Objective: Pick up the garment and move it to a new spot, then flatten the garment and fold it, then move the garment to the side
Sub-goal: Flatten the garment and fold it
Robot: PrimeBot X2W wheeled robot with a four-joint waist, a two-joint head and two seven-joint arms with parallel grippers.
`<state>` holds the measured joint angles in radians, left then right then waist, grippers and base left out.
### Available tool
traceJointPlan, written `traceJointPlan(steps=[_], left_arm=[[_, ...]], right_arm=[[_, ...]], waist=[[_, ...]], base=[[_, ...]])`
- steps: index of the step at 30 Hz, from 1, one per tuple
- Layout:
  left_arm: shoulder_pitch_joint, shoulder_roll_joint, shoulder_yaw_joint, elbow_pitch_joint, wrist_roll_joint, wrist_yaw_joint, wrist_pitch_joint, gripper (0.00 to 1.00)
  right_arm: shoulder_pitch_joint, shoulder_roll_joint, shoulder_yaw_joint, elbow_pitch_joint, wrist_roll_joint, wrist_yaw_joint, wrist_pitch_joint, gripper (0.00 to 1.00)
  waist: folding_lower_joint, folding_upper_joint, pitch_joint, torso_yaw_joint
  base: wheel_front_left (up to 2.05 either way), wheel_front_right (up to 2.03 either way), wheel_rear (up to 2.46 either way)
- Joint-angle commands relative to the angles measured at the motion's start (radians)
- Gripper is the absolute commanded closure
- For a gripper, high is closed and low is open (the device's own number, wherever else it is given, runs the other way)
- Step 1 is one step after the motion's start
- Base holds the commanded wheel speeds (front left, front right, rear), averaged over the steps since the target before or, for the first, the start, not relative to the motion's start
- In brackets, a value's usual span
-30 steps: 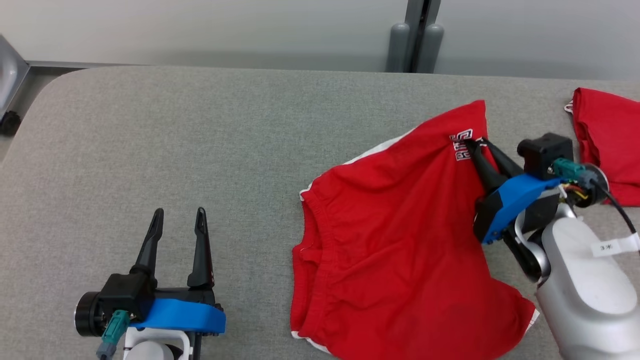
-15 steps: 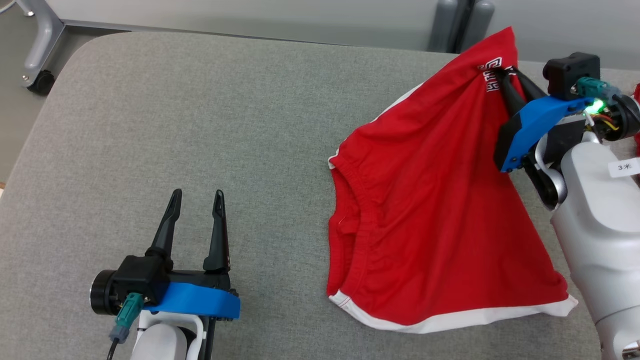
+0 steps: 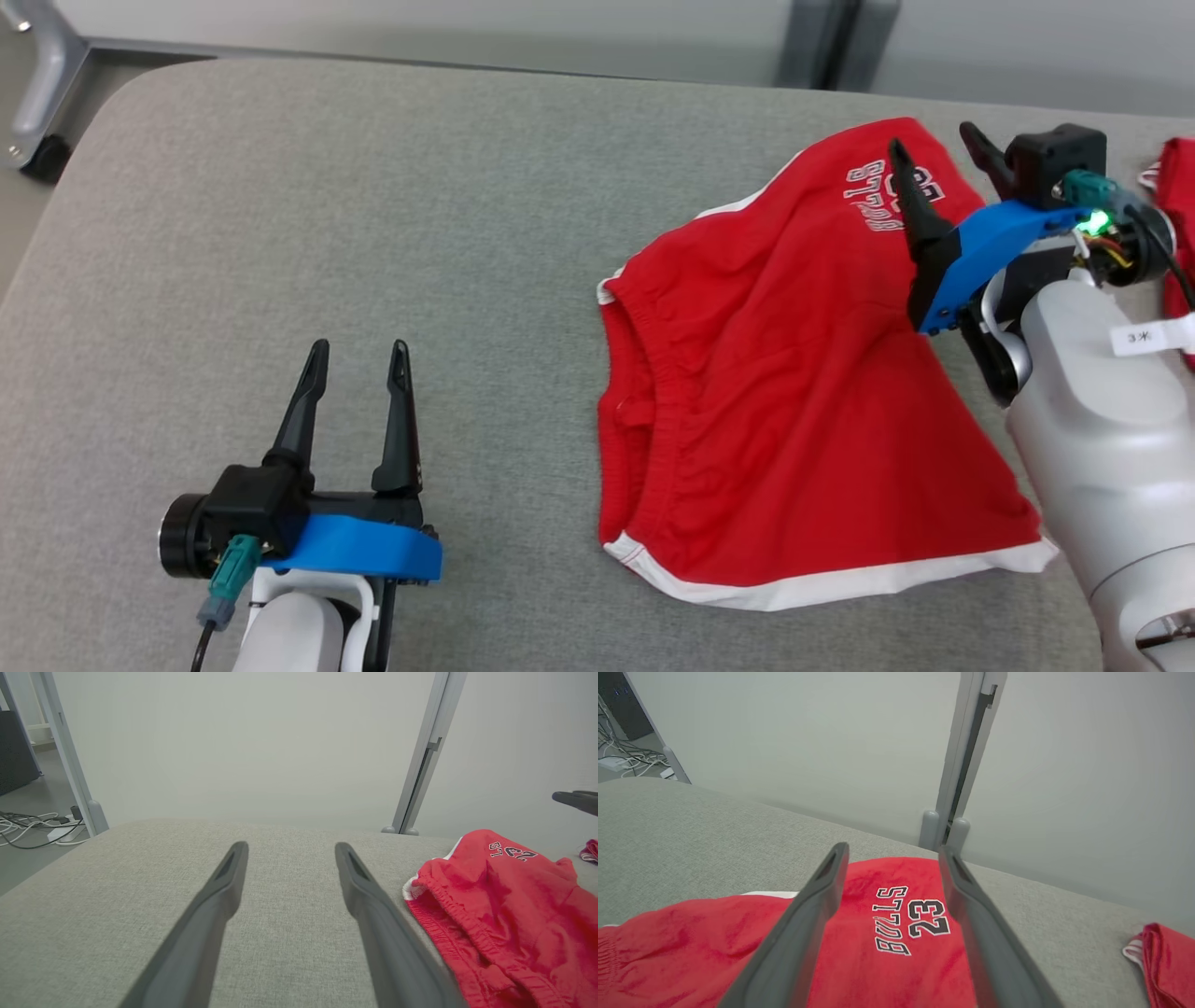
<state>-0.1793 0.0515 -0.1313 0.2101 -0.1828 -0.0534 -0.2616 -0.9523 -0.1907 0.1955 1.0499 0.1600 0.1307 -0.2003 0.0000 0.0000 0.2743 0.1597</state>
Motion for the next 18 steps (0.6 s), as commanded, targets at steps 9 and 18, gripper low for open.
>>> traceJointPlan(steps=[9,18], left_arm=[[0.068,0.020,0.053,-0.014,0.020,0.000,-0.004,0.00],[0.134,0.034,0.081,-0.028,0.028,0.005,-0.004,0.00]], right_arm=[[0.155,-0.032,0.051,-0.117,0.118,0.000,-0.060,0.00],[0.418,-0.057,-0.002,-0.397,0.175,0.000,-0.065,0.00]], waist=[[0.0000,0.0000,-0.083,-0.111],[0.0000,0.0000,-0.141,-0.200]], base=[[0.00,0.00,0.00],[0.00,0.00,0.00]])
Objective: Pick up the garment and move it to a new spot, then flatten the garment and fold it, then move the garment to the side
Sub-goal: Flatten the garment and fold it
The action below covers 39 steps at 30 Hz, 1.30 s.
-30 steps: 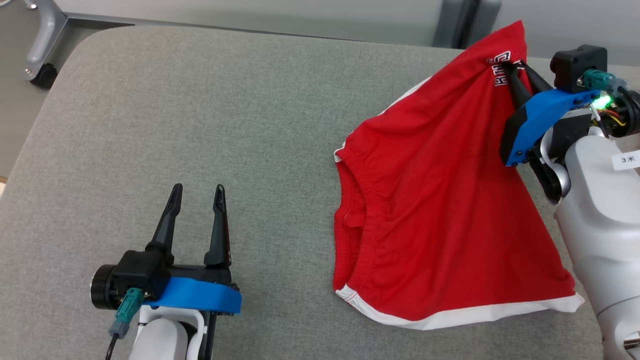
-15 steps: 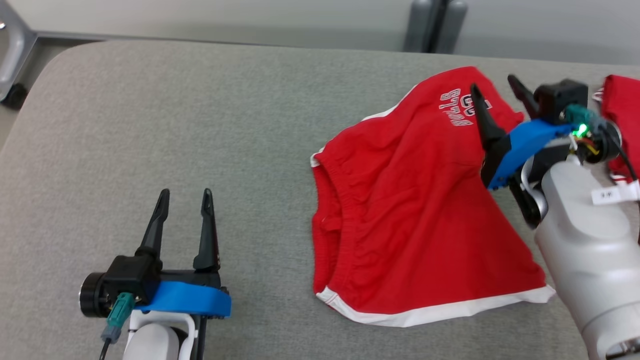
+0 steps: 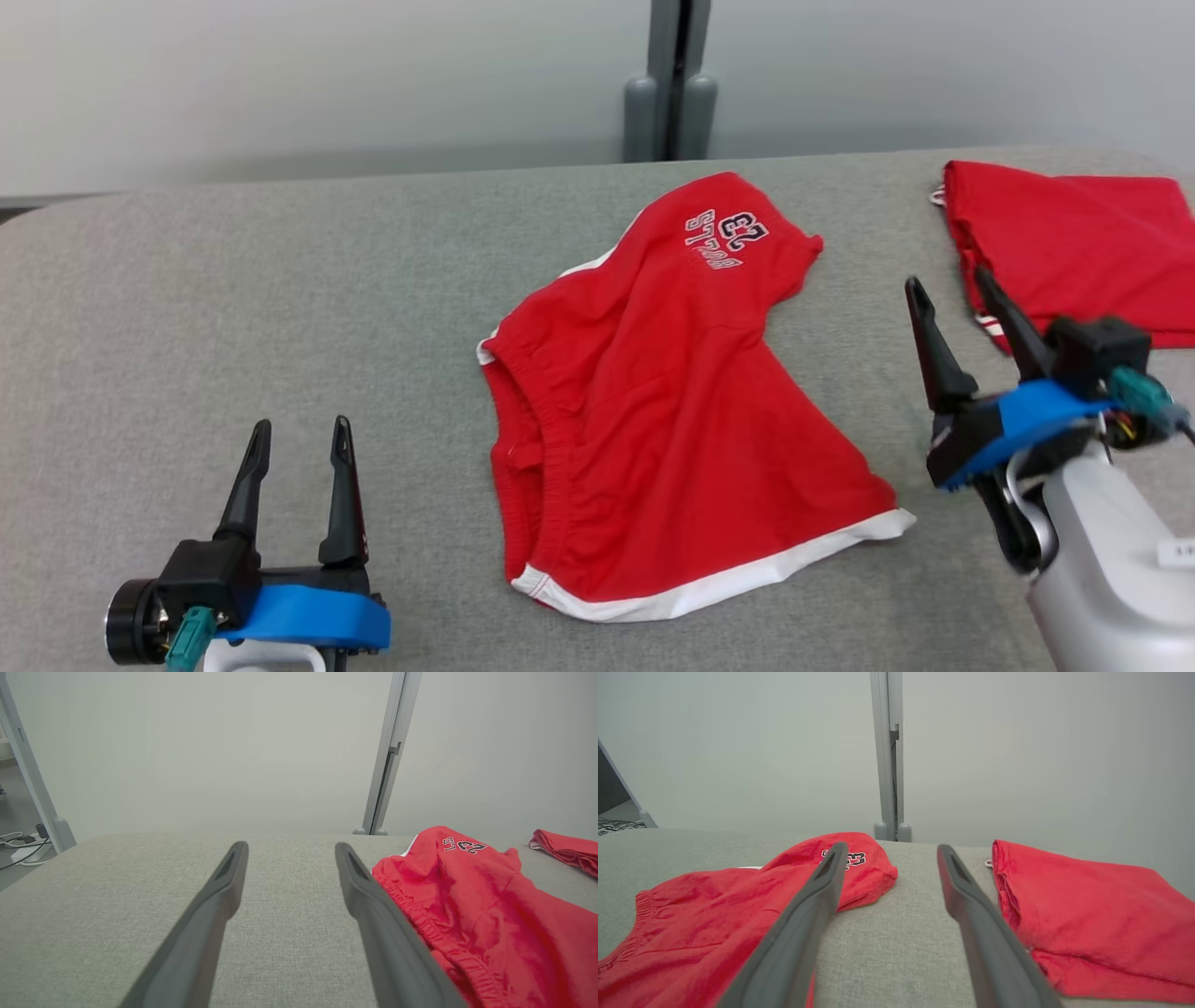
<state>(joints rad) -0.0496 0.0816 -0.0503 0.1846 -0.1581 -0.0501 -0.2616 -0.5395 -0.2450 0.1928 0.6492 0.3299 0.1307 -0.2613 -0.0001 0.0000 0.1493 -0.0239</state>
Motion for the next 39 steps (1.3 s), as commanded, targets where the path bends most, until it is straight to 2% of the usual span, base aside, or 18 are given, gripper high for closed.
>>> traceJointPlan(steps=[1,8,20,25,33,39], left_arm=[[0.008,0.004,0.002,-0.002,0.002,0.002,-0.004,0.00],[0.026,0.011,0.003,-0.003,0.004,0.002,-0.004,0.00],[0.046,0.021,-0.007,0.008,0.000,0.008,-0.004,0.00],[0.054,0.022,-0.010,0.003,-0.003,0.014,-0.001,0.00],[0.061,0.025,-0.014,0.004,-0.007,0.024,0.002,0.00],[0.059,0.025,-0.038,0.001,-0.013,0.007,0.007,0.00]], right_arm=[[0.039,-0.003,-0.011,-0.026,0.002,0.000,-0.004,0.00],[0.248,0.034,-0.107,-0.248,-0.035,0.000,0.042,0.00],[0.533,0.165,-0.203,-0.604,-0.129,0.000,0.196,0.00],[0.596,0.186,-0.211,-0.662,-0.145,0.000,0.235,0.00],[0.615,0.194,-0.217,-0.689,-0.152,0.000,0.257,0.00],[0.616,0.194,-0.232,-0.674,-0.150,0.000,0.258,0.00]], waist=[[0.0001,0.0000,-0.022,-0.023],[0.0001,0.0000,-0.039,-0.038],[0.0001,0.0000,-0.061,-0.015],[0.0001,0.0000,-0.066,-0.007],[0.0001,0.0000,-0.071,-0.007],[0.0001,0.0000,-0.077,-0.011]], base=[[0.00,0.00,0.00],[0.00,0.00,0.00],[0.00,0.00,0.00],[0.00,0.00,0.00],[0.00,0.00,0.00],[0.00,0.00,0.00]])
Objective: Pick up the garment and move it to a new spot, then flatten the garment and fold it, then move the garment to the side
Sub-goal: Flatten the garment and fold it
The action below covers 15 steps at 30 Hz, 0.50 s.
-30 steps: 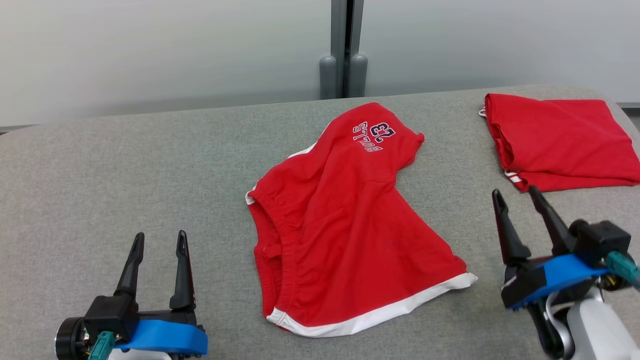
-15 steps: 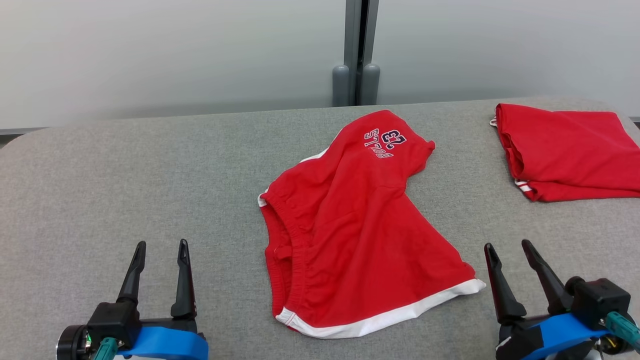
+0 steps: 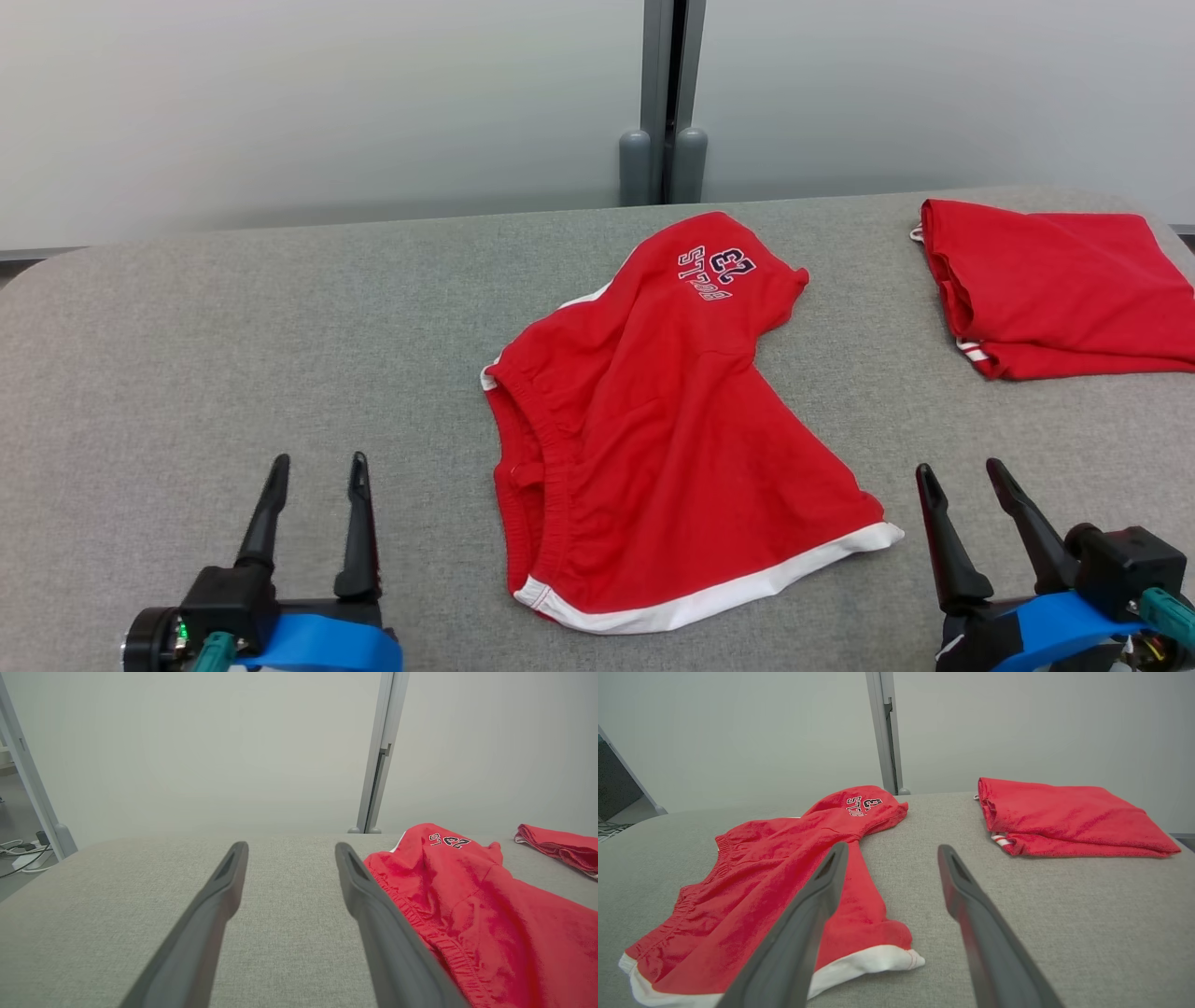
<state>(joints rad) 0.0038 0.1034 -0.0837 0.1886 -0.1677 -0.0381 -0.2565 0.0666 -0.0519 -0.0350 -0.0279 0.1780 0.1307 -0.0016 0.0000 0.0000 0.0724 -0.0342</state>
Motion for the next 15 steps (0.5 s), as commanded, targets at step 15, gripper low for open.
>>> traceJointPlan(steps=[15], left_arm=[[-0.048,-0.010,-0.243,0.115,0.019,-0.083,0.038,0.00]], right_arm=[[-0.135,0.000,-0.055,0.311,-0.016,0.000,-0.075,0.00]], waist=[[0.0000,0.0000,0.032,-0.006]], base=[[0.00,0.00,0.00]])
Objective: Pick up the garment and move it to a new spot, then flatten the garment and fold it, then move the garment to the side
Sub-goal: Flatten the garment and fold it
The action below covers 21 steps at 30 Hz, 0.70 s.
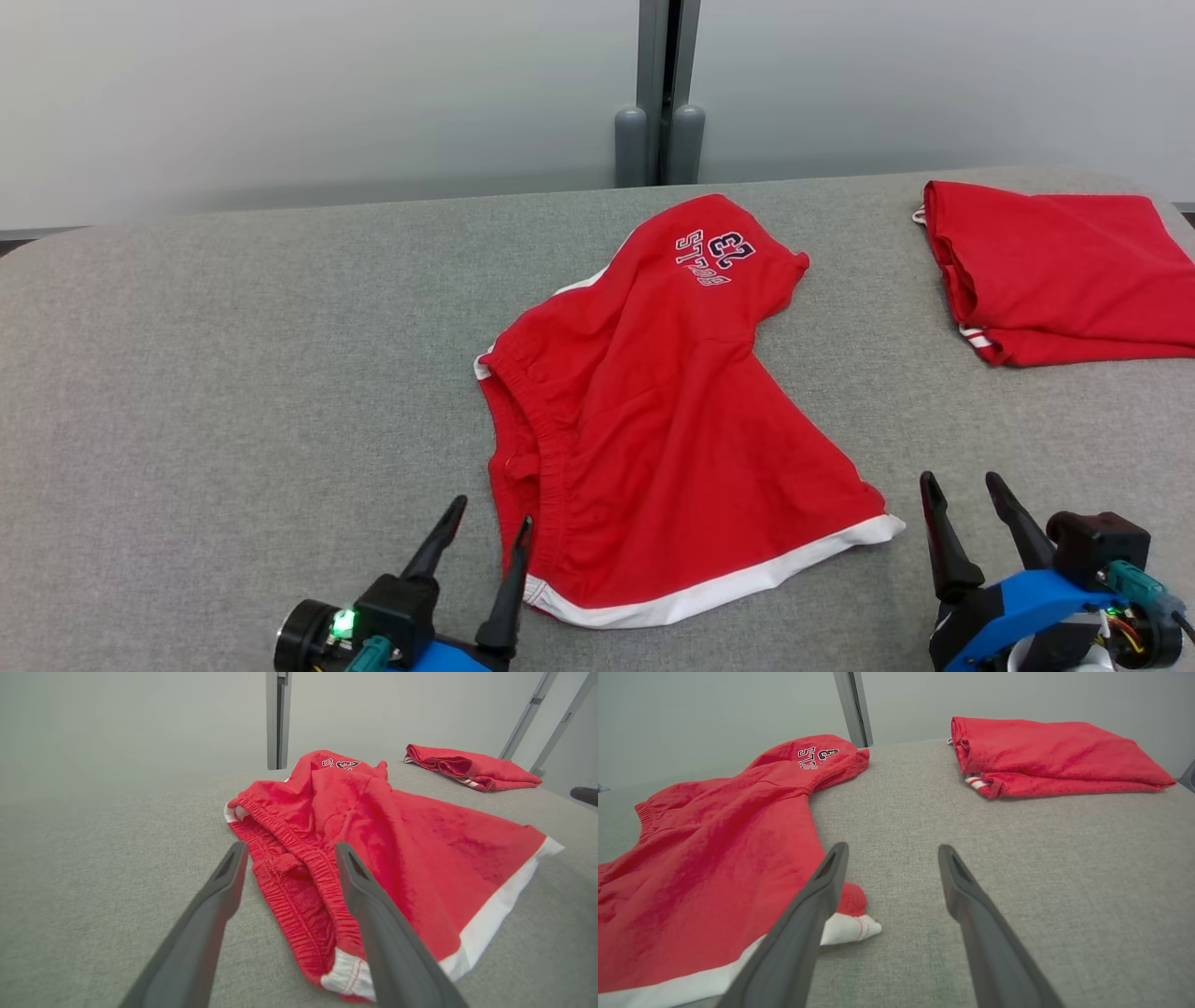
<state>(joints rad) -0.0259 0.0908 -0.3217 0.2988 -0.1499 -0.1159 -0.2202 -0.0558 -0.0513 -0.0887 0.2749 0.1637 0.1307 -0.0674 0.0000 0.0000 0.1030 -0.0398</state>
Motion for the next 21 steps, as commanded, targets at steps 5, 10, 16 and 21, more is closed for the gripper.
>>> traceJointPlan(steps=[5,10,16,21], left_arm=[[-0.022,0.013,-0.089,0.072,-0.007,-0.013,0.011,0.00],[-0.033,0.021,-0.144,0.131,-0.029,-0.016,0.015,0.00],[-0.064,0.029,-0.210,0.187,-0.064,-0.015,0.014,0.00],[-0.094,0.030,-0.249,0.228,-0.089,-0.015,0.003,0.00]], right_arm=[[-0.070,0.000,0.009,0.126,0.006,0.000,-0.043,0.00],[-0.107,0.000,0.033,0.230,0.021,0.000,-0.070,0.00],[-0.131,0.000,0.091,0.332,0.051,0.000,-0.102,0.00],[-0.141,0.000,0.138,0.409,0.081,0.000,-0.123,0.00]], waist=[[0.0000,0.0000,0.010,-0.002],[0.0000,0.0000,0.018,-0.002],[0.0000,0.0000,0.029,0.002],[0.0000,0.0000,0.033,0.003]], base=[[0.00,0.00,0.00],[0.00,0.00,0.00],[0.00,0.00,0.00],[0.00,0.00,0.00]])
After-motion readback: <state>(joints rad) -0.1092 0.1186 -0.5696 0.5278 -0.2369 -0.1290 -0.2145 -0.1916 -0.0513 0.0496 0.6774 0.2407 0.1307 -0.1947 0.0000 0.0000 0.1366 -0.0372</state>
